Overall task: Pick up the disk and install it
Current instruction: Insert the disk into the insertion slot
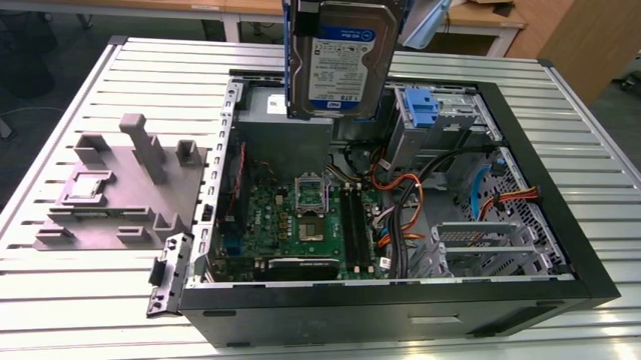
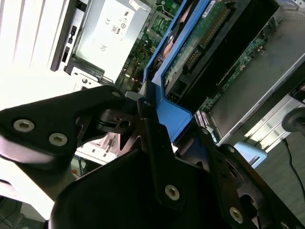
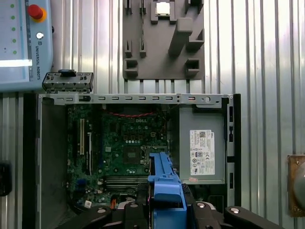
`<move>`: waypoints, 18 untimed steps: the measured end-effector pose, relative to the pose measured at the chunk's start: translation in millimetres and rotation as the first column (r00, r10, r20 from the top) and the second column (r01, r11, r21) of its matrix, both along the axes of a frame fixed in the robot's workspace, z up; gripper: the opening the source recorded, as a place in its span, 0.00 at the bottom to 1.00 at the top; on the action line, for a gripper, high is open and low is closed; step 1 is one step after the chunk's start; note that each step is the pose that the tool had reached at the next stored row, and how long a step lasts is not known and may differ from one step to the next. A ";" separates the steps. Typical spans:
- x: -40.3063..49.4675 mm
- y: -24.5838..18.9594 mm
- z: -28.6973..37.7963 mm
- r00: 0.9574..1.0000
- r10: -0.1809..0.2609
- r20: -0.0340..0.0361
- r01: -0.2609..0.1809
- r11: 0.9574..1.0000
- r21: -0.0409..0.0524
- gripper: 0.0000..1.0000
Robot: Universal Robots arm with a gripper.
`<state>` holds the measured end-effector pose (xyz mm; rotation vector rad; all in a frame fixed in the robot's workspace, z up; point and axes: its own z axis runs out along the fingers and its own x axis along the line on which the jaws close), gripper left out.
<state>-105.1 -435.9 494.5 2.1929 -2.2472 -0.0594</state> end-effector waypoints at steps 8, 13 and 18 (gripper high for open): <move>0.0 -6.6 -0.2 1.000 0.000 0.000 0.000 1.000 0.000 0.37; 0.0 -7.0 -0.2 1.000 0.000 0.000 0.000 1.000 0.000 0.37; 0.0 -7.6 -0.2 1.000 0.000 0.000 0.000 1.000 0.000 0.37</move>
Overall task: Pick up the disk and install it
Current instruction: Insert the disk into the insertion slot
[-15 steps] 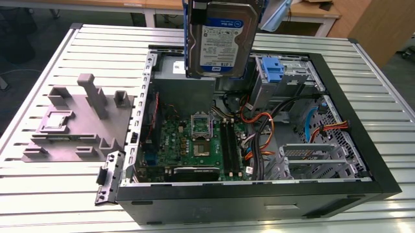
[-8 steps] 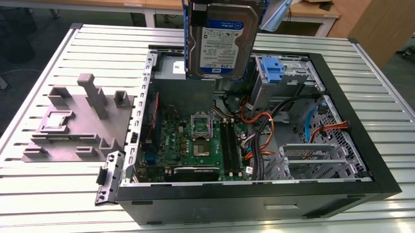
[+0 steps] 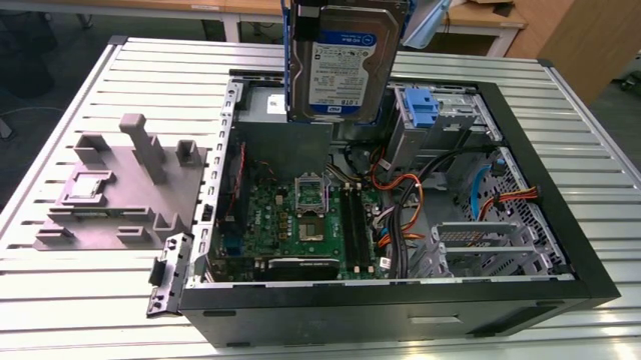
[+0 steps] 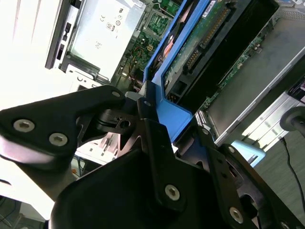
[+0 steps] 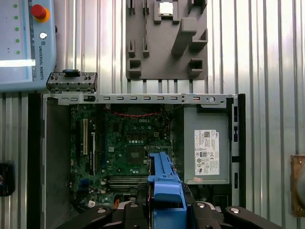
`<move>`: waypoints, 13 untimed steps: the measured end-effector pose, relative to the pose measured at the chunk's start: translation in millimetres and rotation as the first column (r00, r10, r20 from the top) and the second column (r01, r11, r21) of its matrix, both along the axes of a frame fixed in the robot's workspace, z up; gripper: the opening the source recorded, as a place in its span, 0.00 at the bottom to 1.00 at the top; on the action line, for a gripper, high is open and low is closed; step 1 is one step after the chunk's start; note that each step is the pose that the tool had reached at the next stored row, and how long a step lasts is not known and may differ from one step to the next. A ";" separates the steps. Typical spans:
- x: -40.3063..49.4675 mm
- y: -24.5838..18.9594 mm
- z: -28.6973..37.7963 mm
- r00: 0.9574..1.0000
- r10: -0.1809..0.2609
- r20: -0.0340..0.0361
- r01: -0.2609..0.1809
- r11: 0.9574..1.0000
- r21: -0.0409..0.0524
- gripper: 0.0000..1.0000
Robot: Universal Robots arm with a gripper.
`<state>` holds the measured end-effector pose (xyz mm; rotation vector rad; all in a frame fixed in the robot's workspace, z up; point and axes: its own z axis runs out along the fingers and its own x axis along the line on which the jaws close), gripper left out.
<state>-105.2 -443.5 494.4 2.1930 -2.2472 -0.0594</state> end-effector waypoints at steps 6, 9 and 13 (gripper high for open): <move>0.0 -10.0 -0.4 1.000 0.000 0.000 0.000 1.000 0.000 0.37; 0.0 -16.9 -0.8 1.000 0.000 0.000 0.000 1.000 0.000 0.37; 0.0 -24.3 -1.4 1.000 0.000 0.000 0.000 1.000 0.000 0.37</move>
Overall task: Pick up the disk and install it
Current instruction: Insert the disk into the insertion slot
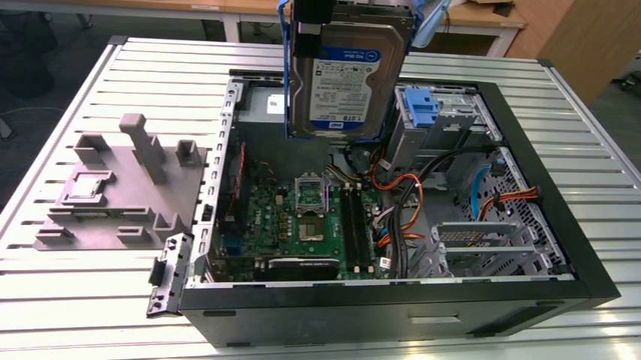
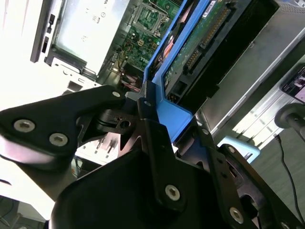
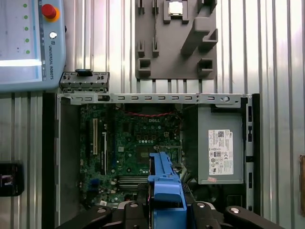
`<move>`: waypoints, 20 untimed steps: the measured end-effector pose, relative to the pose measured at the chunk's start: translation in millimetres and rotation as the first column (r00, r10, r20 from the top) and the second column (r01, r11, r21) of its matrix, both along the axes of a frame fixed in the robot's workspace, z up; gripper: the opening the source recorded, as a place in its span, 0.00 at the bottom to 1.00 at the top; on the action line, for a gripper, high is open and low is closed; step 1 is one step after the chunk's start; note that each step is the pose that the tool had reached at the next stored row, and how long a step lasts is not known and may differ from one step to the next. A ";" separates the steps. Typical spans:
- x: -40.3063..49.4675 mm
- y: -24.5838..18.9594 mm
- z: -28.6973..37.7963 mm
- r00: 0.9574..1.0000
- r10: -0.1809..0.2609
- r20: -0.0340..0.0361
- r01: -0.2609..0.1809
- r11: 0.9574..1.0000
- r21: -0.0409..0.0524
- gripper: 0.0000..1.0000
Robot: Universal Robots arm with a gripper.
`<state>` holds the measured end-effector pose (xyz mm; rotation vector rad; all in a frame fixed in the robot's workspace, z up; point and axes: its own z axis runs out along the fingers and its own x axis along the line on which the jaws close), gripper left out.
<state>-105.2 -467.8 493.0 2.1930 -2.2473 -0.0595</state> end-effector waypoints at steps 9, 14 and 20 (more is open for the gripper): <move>0.0 -0.8 0.0 1.000 0.000 0.000 0.000 1.000 0.000 0.37; 0.0 -0.9 0.0 1.000 0.000 0.000 0.000 1.000 0.000 0.37; 9.7 -0.9 -0.3 1.000 0.000 0.000 0.000 1.000 0.000 0.37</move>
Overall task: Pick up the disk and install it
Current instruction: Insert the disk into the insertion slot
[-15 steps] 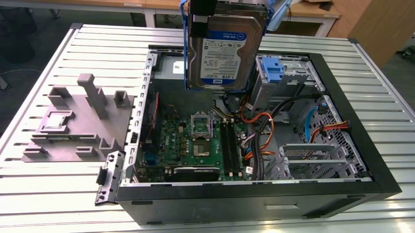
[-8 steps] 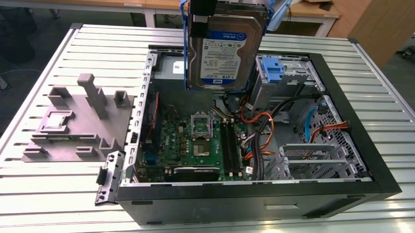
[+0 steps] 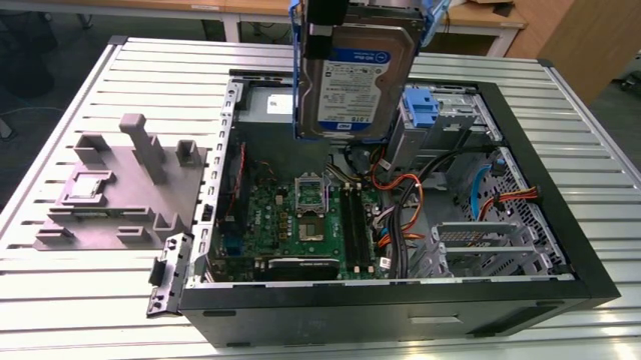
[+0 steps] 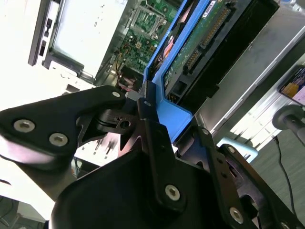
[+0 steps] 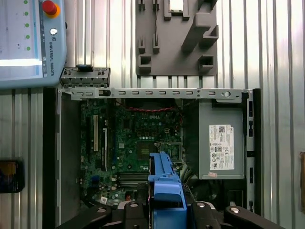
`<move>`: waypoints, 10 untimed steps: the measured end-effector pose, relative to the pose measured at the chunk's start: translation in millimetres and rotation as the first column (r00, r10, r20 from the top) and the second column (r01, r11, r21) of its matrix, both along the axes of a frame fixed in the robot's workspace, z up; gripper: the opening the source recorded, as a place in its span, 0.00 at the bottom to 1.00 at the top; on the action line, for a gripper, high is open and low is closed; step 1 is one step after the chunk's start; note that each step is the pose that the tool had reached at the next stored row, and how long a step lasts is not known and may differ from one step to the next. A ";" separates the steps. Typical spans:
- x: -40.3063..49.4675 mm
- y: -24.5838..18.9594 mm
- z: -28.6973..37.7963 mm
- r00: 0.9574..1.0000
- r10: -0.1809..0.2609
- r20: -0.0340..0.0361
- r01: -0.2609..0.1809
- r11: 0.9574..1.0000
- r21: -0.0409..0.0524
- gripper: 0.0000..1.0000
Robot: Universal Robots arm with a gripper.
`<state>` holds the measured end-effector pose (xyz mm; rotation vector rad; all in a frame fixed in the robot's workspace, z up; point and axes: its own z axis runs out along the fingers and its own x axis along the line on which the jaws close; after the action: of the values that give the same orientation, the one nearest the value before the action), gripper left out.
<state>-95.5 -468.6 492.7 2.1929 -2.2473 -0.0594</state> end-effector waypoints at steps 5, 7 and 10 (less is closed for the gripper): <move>14.0 -0.1 -0.6 1.000 0.000 0.000 0.000 1.000 0.000 0.37; 14.1 -2.0 -0.9 1.000 0.000 0.000 0.000 1.000 0.000 0.37; 14.0 -8.5 -1.9 1.000 0.000 0.000 0.000 1.000 0.000 0.37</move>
<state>-81.5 -477.1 490.8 2.1928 -2.2472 -0.0592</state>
